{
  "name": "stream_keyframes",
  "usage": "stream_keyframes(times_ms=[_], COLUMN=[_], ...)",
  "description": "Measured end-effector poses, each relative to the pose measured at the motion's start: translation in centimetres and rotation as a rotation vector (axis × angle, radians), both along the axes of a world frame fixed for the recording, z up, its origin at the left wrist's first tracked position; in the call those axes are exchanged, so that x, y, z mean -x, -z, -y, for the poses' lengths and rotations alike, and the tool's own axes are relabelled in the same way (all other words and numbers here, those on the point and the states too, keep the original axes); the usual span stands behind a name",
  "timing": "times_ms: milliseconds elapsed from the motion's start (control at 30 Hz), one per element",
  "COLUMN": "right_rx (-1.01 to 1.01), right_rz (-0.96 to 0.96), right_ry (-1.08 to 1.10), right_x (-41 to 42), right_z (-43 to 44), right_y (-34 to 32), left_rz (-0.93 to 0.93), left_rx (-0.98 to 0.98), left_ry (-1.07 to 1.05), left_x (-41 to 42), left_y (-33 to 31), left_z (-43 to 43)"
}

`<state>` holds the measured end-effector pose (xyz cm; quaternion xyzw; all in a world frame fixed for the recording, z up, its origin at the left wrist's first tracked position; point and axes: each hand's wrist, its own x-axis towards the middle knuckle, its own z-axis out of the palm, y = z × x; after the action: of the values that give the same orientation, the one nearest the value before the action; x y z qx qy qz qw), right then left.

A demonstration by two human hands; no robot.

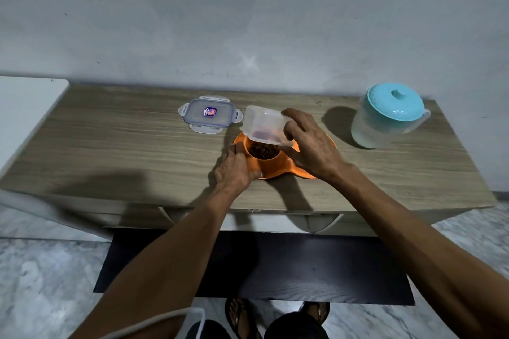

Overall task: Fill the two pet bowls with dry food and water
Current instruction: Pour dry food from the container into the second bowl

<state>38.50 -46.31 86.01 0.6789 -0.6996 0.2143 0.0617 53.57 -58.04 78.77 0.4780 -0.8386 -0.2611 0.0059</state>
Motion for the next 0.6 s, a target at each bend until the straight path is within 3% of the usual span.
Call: stream_keyframes(times_ms=[133,267,467,600], right_rx=[0.115,0.271,0.2,0.122], right_rz=[0.203,0.644,1.226,1.271], right_ry=[0.133,0.439,0.814,0.928], right_x=[0.7,1.4,5.4,6.4], right_z=[0.6,2.9,8.6,11.1], right_y=[0.0,-0.9,1.5,3.3], left_rz=[-0.014,-0.016,-0.004,-0.001], left_rx=[0.022,0.026,0.046,0.051], left_ry=[0.005,0.015,0.02,0.035], left_x=[0.0,0.1,0.0,0.0], left_y=[0.2,0.3,0.6,0.9], left_z=[0.1,0.1,0.1,0.2])
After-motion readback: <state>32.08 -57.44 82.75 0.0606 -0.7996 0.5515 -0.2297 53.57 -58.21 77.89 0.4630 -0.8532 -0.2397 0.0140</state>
